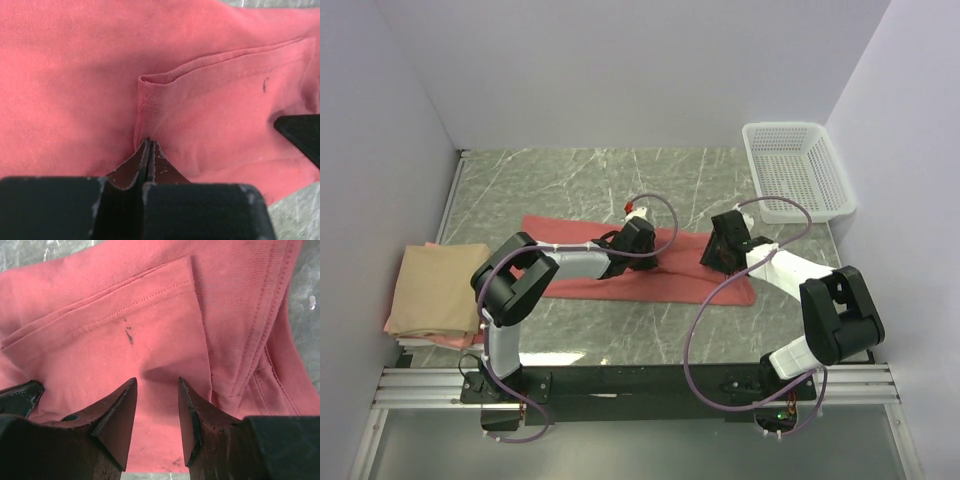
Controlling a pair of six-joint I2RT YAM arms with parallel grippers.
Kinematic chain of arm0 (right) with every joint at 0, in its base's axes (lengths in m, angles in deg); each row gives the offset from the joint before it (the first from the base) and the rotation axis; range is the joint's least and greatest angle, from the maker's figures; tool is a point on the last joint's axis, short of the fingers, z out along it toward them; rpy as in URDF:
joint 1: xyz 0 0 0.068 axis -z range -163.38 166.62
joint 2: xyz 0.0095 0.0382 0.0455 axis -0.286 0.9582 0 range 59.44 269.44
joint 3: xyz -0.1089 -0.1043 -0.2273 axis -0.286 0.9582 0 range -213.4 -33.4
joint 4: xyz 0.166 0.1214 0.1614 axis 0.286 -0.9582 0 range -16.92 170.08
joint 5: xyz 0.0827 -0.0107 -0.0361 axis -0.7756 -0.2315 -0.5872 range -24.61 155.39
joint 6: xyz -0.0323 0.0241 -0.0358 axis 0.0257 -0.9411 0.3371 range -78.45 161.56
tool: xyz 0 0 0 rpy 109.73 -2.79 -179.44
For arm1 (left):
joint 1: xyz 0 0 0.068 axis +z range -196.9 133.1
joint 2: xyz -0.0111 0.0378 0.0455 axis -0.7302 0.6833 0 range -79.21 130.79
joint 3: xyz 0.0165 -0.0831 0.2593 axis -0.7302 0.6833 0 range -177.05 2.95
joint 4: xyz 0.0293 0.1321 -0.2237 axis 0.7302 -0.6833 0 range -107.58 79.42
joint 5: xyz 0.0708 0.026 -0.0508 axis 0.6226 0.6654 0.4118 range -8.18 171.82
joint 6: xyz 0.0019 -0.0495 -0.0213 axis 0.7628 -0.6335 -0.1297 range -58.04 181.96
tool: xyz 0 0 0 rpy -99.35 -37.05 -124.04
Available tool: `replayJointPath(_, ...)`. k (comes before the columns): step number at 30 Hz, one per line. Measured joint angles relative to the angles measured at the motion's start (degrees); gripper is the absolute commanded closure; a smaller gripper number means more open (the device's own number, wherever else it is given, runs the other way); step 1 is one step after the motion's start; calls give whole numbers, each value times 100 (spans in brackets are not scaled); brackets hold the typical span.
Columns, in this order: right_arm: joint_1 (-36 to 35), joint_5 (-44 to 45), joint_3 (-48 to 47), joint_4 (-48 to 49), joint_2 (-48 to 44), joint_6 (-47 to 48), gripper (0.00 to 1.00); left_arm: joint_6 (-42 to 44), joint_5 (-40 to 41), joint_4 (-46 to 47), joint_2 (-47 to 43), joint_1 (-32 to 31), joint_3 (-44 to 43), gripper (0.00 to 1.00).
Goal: Fold and stack the t-shirts
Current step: Fold the tshirt
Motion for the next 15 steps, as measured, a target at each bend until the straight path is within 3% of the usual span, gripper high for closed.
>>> replayJointPath(9, 74, -35, 125, 116, -2, -22, 55, -210, -20, 192, 15, 0, 66, 98)
replayJointPath(13, 98, -35, 133, 118, -2, -22, 54, -199, -22, 50, 15, 0, -15, 86)
replayJointPath(15, 109, -35, 133, 118, 0, -20, 54, -149, -28, -103, 13, 0, -122, 74)
